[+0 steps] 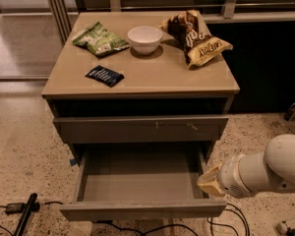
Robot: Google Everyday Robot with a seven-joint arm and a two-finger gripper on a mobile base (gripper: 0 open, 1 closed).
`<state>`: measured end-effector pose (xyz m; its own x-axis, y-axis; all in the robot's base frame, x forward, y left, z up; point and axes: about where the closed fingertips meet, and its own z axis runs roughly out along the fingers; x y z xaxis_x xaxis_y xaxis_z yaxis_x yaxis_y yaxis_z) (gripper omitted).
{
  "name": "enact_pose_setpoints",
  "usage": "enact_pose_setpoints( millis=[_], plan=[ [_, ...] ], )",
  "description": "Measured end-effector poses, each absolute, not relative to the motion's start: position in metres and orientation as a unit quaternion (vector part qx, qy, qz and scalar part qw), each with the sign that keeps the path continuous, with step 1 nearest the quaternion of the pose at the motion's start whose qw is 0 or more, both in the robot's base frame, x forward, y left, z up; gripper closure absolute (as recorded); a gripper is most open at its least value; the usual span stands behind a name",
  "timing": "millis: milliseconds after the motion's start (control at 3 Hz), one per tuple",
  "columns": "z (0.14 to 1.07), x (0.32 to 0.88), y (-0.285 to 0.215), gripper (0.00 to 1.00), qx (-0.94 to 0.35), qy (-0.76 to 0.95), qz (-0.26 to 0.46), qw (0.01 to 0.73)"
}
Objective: Close middle drawer
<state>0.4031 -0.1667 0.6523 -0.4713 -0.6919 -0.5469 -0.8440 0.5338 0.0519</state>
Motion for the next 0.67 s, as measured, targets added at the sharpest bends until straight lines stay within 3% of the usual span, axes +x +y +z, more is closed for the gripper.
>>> enact_pose_setpoints(
  millis=[667],
  plan=[
    [0.576, 0.419, -0.161, 1.0, -0.48, 0.839, 0.122, 0.226]
  ],
)
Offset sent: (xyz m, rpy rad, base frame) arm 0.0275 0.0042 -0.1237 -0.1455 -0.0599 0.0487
